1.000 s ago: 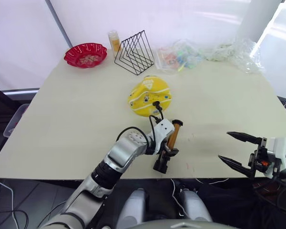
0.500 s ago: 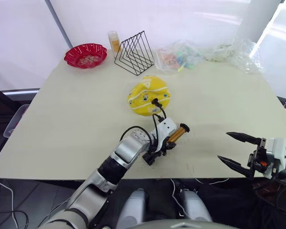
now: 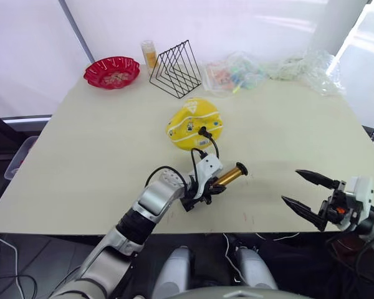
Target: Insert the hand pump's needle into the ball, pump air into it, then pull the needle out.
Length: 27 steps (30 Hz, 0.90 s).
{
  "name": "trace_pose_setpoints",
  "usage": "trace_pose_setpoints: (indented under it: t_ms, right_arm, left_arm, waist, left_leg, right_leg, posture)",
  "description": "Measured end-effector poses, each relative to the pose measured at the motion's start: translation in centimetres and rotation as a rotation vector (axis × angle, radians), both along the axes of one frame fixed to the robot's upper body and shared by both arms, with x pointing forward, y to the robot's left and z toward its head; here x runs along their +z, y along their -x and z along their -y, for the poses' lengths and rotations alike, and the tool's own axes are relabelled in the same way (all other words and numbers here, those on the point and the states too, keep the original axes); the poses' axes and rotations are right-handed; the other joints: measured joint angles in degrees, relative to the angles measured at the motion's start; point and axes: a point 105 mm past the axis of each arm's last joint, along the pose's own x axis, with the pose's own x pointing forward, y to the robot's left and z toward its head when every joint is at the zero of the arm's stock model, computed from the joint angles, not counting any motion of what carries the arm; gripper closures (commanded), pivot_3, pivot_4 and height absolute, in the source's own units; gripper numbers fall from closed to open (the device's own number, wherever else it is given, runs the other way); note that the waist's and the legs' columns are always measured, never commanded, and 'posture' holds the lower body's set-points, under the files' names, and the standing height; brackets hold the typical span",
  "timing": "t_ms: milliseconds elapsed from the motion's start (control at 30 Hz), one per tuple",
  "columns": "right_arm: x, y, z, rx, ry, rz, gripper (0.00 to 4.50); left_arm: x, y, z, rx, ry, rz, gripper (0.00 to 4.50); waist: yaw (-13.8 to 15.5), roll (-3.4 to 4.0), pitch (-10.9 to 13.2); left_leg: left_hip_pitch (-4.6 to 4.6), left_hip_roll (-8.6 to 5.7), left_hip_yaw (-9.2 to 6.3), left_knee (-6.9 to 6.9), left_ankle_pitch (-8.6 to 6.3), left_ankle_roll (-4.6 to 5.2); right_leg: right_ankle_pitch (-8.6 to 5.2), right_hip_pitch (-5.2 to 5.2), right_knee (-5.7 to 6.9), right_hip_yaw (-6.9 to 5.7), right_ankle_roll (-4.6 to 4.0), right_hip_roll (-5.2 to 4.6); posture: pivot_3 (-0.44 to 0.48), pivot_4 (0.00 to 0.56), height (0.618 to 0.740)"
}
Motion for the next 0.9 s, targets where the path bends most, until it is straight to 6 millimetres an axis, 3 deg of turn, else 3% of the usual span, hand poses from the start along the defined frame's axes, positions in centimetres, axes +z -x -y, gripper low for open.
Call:
trace_pose_setpoints:
  t_ms: [233, 600, 767, 900]
  right_arm:
    - [1.6, -1.5, -1.4, -0.116, -0.206, -0.043, 0.00]
    - [3.2, -3.2, -3.2, -0.181, -0.439, -0.174, 0.00]
    - [3.4, -4.5, -5.7, -0.170, -0.583, -0.287, 0.00]
    - [3.7, -5.0, -6.4, -0.172, -0.626, -0.336, 0.00]
  left_arm:
    - [2.8, 0.4, -0.2, -0.082, 0.147, 0.137, 3.45]
    - [4.4, 0.3, -0.3, -0.103, 0.239, 0.254, 3.45]
    - [5.0, 0.5, 0.2, -0.119, 0.303, 0.283, 3.45]
    - [5.2, 0.6, 0.3, -0.127, 0.323, 0.293, 3.45]
  waist:
    - [0.04, 0.01, 0.00]
    - [-0.04, 0.01, 0.00]
    - [-0.36, 0.01, 0.00]
    - [-0.28, 0.01, 0.00]
  left_leg:
    - [-0.07, 0.04, -0.06, 0.00, 0.00, 0.00]
    - [-0.10, 0.01, 0.04, 0.00, 0.00, 0.01]
    - [-0.10, 0.01, 0.05, 0.00, 0.00, 0.02]
    - [-0.12, -0.05, 0.04, 0.00, 0.00, 0.02]
  right_leg:
    - [0.01, -0.10, 0.01, 0.07, -0.02, -0.02]
    - [0.01, -0.13, 0.04, 0.05, -0.02, 0.01]
    - [0.02, -0.17, 0.12, 0.09, -0.02, 0.02]
    - [0.02, -0.17, 0.12, 0.07, -0.02, 0.02]
  posture:
    - [0.000, 0.150, 0.737]
    - [0.000, 0.150, 0.737]
    - [0.000, 0.150, 0.737]
    - [0.000, 0.150, 0.737]
